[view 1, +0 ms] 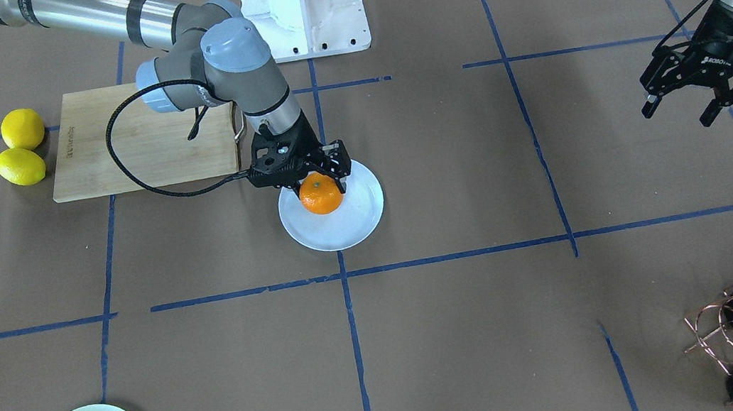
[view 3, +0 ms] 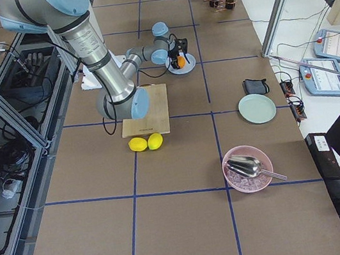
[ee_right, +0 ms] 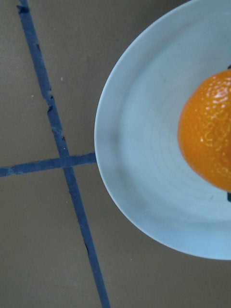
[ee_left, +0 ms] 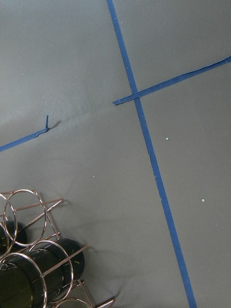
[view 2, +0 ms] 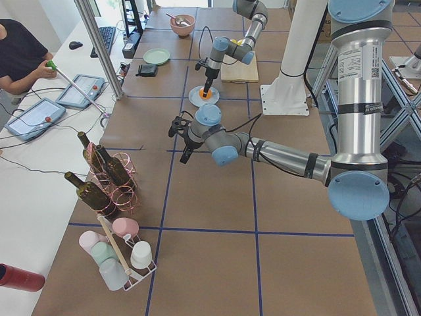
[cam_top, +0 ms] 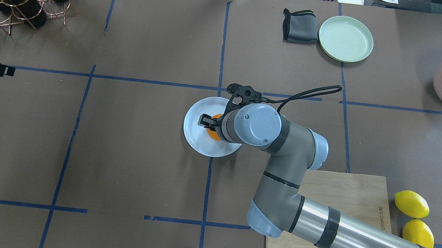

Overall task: Pick orange to plate
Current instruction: 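Carry the orange with the right gripper over the light blue plate, then open the right gripper to release the orange onto the plate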

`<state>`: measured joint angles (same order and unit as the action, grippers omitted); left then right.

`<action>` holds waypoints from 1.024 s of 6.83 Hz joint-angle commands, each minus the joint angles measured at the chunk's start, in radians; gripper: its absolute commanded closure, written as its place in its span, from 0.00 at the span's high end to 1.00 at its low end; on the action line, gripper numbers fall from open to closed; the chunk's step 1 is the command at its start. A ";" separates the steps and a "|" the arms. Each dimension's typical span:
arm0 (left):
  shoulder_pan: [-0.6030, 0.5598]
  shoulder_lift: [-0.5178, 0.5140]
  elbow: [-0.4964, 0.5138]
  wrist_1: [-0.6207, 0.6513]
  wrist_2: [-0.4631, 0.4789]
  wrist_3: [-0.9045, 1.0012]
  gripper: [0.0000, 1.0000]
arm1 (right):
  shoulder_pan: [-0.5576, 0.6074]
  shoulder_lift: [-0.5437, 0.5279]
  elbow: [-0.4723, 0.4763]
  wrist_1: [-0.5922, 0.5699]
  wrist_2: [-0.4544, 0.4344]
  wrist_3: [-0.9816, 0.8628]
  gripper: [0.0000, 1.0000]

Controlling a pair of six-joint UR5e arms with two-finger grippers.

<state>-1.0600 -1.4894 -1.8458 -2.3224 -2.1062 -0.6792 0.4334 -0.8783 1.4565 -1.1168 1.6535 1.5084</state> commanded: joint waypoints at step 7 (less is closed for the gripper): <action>0.000 0.001 0.002 0.002 0.000 0.003 1.00 | 0.239 -0.360 0.503 -0.060 0.315 -0.020 1.00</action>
<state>-1.0598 -1.4882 -1.8444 -2.3221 -2.1055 -0.6788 0.5708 -1.1073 1.8362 -1.1724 1.8333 1.4950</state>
